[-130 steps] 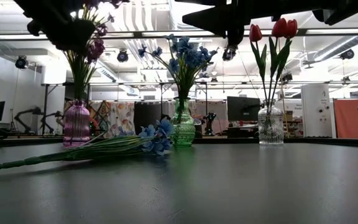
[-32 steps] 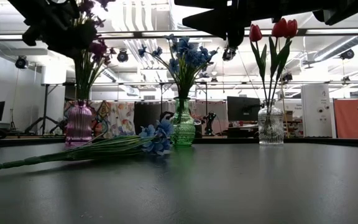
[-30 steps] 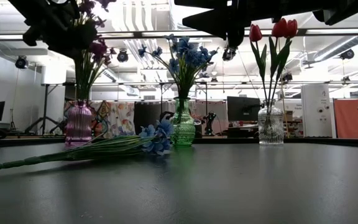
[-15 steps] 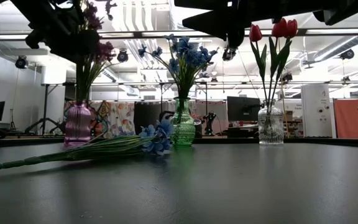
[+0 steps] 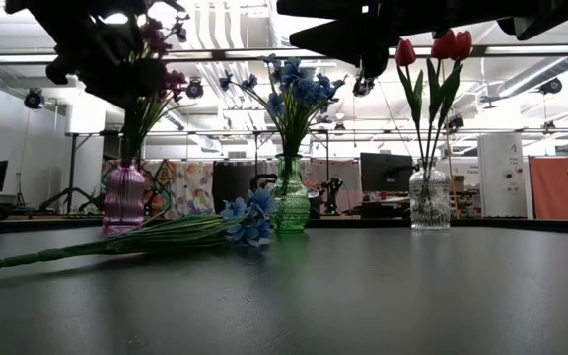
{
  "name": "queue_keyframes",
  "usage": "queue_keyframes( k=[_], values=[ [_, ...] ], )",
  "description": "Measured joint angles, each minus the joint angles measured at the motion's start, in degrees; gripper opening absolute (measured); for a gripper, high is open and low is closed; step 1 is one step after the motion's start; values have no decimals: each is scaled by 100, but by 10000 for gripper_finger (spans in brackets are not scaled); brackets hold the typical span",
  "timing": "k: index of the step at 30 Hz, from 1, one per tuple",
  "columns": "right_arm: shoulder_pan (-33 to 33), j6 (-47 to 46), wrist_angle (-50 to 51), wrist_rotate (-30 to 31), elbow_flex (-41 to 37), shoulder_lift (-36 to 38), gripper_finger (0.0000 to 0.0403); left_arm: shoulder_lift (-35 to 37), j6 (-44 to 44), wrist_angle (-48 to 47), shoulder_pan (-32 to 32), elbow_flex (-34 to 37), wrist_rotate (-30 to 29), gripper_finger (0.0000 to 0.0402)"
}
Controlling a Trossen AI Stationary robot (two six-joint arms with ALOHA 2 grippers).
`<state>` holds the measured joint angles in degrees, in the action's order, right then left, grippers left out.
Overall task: Sort flowers into vase by color
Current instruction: Put the violet flowers into the violet vase
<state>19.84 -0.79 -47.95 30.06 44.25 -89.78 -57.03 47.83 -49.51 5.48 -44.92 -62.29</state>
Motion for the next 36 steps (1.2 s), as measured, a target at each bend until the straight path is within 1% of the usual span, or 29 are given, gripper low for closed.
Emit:
queue_keyframes(
  k=[7, 17, 23, 25, 28, 34, 36],
  values=[
    [1, -83, 123, 0, 0, 0, 265, -163, 364, 6, 0, 128, -19, 3],
    [2, -79, 118, 0, 0, 0, 265, -413, 395, 204, 0, 276, -27, 4],
    [0, -73, 118, 0, 0, 0, 265, -460, 394, 423, -2, 414, -155, 8],
    [1, -73, 118, 0, 0, 0, 265, -460, 394, 429, 0, 416, -149, 18],
    [2, -63, 118, 0, 0, 0, 265, -461, 390, 412, -2, 425, -83, 44],
    [2, -57, 118, 0, 0, 0, 265, -460, 348, 403, -2, 425, 102, 114],
    [1, -57, 119, 0, 0, 0, 265, -458, 305, 345, -1, 398, 246, 138]
  ],
)
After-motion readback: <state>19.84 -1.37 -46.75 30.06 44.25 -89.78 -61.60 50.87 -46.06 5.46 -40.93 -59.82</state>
